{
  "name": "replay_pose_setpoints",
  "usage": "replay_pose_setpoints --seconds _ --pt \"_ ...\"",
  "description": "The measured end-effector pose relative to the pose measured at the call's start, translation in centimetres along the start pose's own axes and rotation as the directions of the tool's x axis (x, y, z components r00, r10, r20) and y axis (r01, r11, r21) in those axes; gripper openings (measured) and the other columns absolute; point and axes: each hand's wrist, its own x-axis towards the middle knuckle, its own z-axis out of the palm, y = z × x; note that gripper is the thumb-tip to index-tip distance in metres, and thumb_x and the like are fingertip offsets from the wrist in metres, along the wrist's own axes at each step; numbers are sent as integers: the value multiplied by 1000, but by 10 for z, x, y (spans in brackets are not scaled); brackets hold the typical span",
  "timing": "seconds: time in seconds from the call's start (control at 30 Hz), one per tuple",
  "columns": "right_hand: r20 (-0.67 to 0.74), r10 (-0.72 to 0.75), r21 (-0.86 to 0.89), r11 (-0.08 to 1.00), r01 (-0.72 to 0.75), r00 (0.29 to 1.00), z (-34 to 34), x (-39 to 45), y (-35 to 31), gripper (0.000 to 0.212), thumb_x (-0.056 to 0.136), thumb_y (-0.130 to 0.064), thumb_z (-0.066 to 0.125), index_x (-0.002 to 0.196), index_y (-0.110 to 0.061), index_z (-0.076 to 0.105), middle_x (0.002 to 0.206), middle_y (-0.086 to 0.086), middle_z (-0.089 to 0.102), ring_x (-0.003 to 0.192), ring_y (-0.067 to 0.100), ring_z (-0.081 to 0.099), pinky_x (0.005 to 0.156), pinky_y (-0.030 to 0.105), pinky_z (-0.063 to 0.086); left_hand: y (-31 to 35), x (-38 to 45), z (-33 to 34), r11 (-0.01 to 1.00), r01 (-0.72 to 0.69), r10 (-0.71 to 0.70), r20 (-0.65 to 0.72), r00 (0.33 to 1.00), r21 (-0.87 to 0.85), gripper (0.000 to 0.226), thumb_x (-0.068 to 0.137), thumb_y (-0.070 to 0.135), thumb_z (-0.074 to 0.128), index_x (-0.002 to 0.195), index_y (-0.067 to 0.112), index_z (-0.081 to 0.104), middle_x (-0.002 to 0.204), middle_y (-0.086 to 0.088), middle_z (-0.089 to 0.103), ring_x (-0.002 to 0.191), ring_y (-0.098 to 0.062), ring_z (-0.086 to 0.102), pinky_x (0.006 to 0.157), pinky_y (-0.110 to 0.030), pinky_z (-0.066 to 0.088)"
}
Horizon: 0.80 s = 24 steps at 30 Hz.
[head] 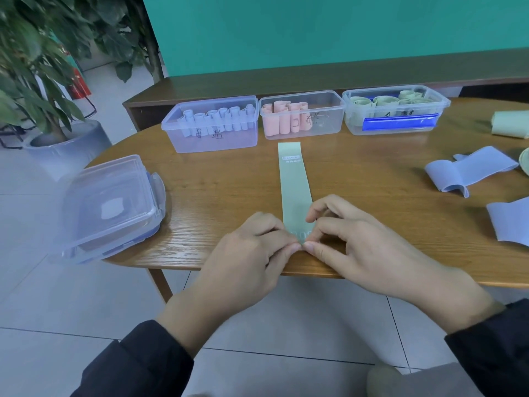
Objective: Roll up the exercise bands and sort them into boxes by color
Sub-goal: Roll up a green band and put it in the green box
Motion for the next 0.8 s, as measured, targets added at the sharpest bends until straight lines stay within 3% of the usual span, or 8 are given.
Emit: replay_pose_setpoints --seconds 0.07,0.2,0.37,0.43,0.57,0.67,0.8 --pt "-8 -6 -6 1000 6 1000 1 1 0 23 95 -50 53 88 -32 65 118 -17 43 88 16 59 76 45 52 0 1 4 999 -22 23 -28 999 33 25 103 32 55 97 18 75 96 7 55 88 -11 53 65 -36 53" --pt "-38 41 29 999 -40 998 2 3 1 22 90 -52 56 85 -33 66 121 -20 39 93 12 58 79 44 53 3 3 3 996 38 -43 -63 997 -78 13 99 24 65 99 22 78 94 12 61 90 -1 53 79 -13 43" --pt "-21 146 102 984 -143 989 4 9 0 10 86 -48 63 90 -40 59 119 -24 38 91 10 60 85 46 53 8 8 1 978 154 -163 -52 985 -137 8 92 14 72 88 22 72 79 16 59 80 0 52 73 -6 35" --pt "-19 162 110 981 -159 987 5 11 0 8 89 -41 67 89 -39 60 117 -25 39 98 5 56 87 45 52 8 7 5 988 121 -128 -69 989 -93 9 95 19 66 89 22 72 82 15 57 81 -2 49 73 -8 37" --pt "-22 200 100 975 -197 980 6 11 -1 8 91 -40 66 87 -37 60 115 -23 41 101 1 52 89 42 51 6 2 14 999 29 -24 -114 993 46 22 102 23 52 95 18 72 90 5 59 83 -15 50 66 -34 50" --pt "-47 225 79 972 -221 973 7 13 -2 8 92 -40 65 88 -37 59 112 -21 43 99 2 52 85 42 53 3 -3 17 995 -12 27 -146 989 103 20 101 14 54 102 11 74 97 -1 61 84 -16 46 73 -31 47" --pt "-82 261 49 965 -258 962 8 15 -4 7 95 -37 62 90 -37 58 109 -19 45 94 1 52 81 40 54 6 -12 16 994 23 -9 -135 991 102 28 103 23 51 112 10 74 114 -2 61 99 -20 53 83 -35 51"
